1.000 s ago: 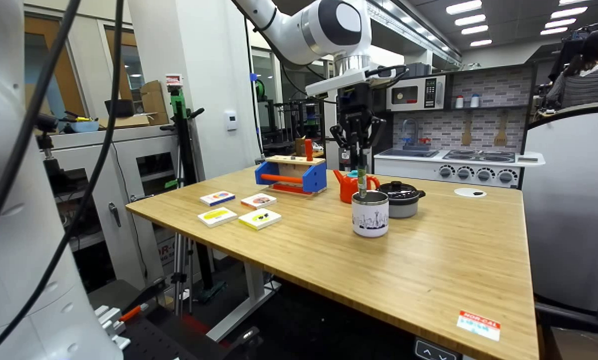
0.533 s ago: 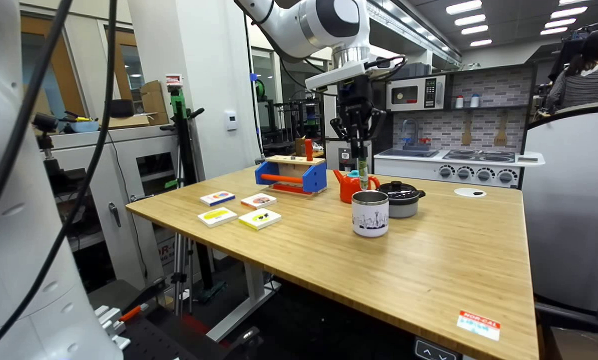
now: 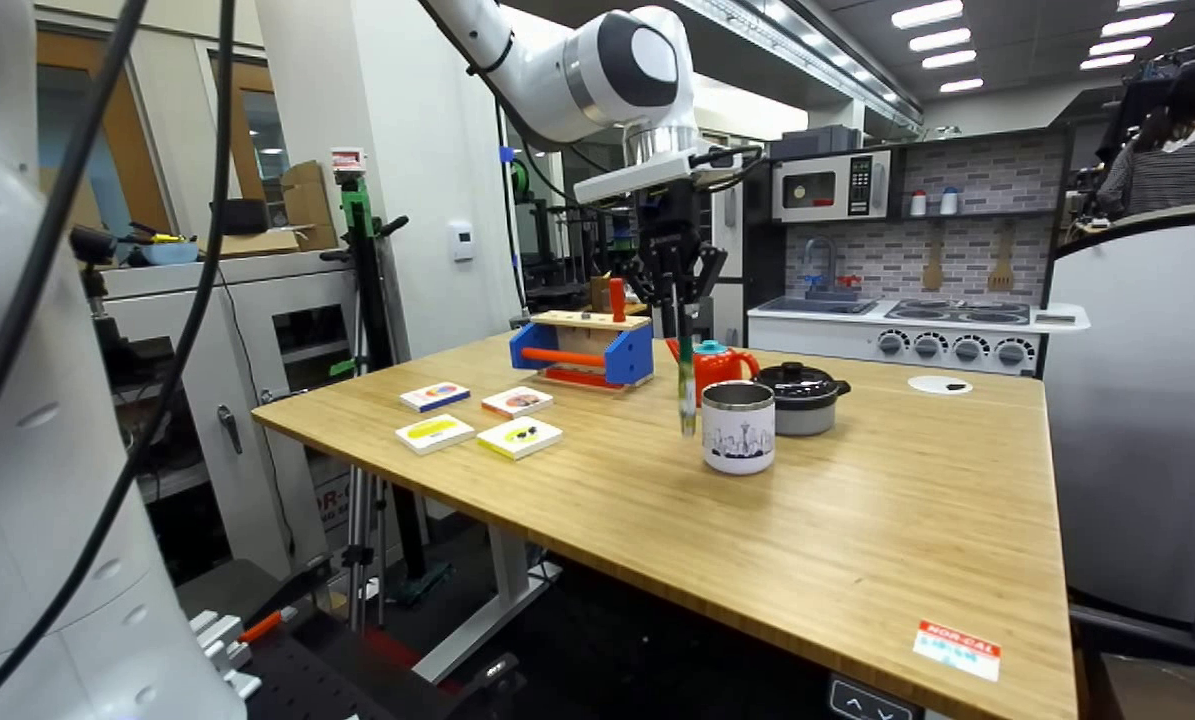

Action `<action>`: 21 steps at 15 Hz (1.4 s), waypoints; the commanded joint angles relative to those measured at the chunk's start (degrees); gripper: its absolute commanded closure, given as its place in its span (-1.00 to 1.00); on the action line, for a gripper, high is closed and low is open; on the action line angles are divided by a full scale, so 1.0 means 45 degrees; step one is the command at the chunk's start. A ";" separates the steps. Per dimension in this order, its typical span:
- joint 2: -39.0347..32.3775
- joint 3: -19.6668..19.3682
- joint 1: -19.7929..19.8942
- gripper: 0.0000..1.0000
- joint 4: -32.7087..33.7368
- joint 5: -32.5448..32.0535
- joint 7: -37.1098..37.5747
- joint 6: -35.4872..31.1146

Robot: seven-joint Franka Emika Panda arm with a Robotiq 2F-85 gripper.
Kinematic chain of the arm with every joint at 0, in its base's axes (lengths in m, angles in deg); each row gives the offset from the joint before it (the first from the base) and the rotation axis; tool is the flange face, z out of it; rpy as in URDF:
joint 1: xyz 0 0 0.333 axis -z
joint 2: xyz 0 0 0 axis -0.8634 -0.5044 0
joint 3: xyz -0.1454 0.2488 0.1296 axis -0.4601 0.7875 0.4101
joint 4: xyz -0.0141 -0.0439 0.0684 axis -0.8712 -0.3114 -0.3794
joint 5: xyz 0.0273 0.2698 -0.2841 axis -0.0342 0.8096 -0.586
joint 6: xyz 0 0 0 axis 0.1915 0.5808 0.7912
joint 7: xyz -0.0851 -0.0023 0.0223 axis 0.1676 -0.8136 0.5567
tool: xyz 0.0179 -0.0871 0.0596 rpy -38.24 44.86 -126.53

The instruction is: Take the marker from the cup and put it on the table

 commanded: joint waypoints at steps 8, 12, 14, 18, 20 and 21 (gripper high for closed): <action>0.1391 0.0473 -0.0529 0.67 -0.2106 -0.1339 -0.0121 -0.1038; 0.1133 0.0498 -0.0538 0.43 -0.1794 -0.1089 -0.0015 -0.0535; 0.1121 0.0498 -0.0538 0.14 -0.1794 -0.1088 -0.0011 -0.0533; 0.1113 0.0498 -0.0539 0.03 -0.1794 -0.1088 -0.0010 -0.0533; 0.1112 0.0498 -0.0538 0.03 -0.1794 -0.1088 -0.0010 -0.0533; 0.1112 0.0498 -0.0538 0.03 -0.1794 -0.1088 -0.0010 -0.0533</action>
